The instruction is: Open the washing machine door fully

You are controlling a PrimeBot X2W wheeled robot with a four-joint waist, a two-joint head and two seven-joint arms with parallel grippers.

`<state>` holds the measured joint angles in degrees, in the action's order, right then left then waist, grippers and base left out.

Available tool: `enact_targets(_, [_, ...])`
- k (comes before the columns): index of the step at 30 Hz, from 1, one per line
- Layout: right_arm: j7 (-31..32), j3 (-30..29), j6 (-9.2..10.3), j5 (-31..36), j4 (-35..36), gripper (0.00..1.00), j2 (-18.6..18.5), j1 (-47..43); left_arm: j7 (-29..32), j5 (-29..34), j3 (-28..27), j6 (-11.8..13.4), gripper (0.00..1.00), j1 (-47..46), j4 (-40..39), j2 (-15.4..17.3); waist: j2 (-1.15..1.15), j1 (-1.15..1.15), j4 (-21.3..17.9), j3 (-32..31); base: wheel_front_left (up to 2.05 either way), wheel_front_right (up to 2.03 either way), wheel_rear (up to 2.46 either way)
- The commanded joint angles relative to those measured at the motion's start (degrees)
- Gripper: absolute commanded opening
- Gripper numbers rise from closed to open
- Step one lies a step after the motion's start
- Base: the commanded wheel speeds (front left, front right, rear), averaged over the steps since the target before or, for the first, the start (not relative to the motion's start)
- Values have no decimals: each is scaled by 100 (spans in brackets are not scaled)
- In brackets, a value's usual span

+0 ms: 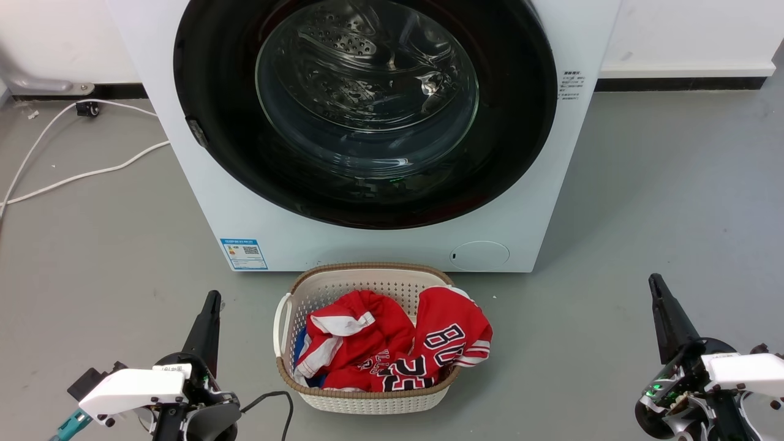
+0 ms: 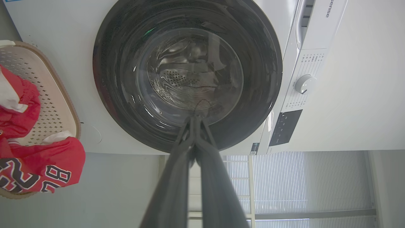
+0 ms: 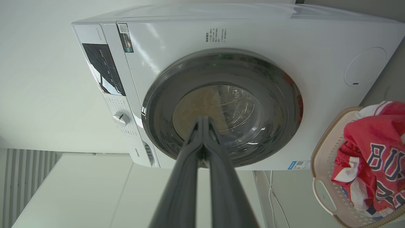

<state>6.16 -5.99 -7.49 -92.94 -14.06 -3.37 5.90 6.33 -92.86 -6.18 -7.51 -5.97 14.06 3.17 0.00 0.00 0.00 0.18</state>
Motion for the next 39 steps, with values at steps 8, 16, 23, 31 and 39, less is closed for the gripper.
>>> enact_targets(8, [23,-15,0,30,-7,0,24,66,10,42,-25,-19,0,-49,5,-14,0,0,0,0,0,0,0])
enact_targets(16, [27,-20,0,32,-8,0,27,67,15,47,-29,-19,0,-50,5,-16,0,0,0,0,0,0,0])
enact_targets(23, [24,-25,0,38,-8,0,31,68,19,39,-33,-19,0,-50,5,-17,0,0,0,0,0,0,0])
enact_targets(31, [11,-4,1,18,-155,100,24,-136,0,18,17,1,100,133,162,-33,0,0,0,0,0,0,0])
enact_targets(39, [-224,-19,1,387,-52,100,26,-211,-235,288,34,1,100,181,-3,-32,0,0,2,8,0,0,0])
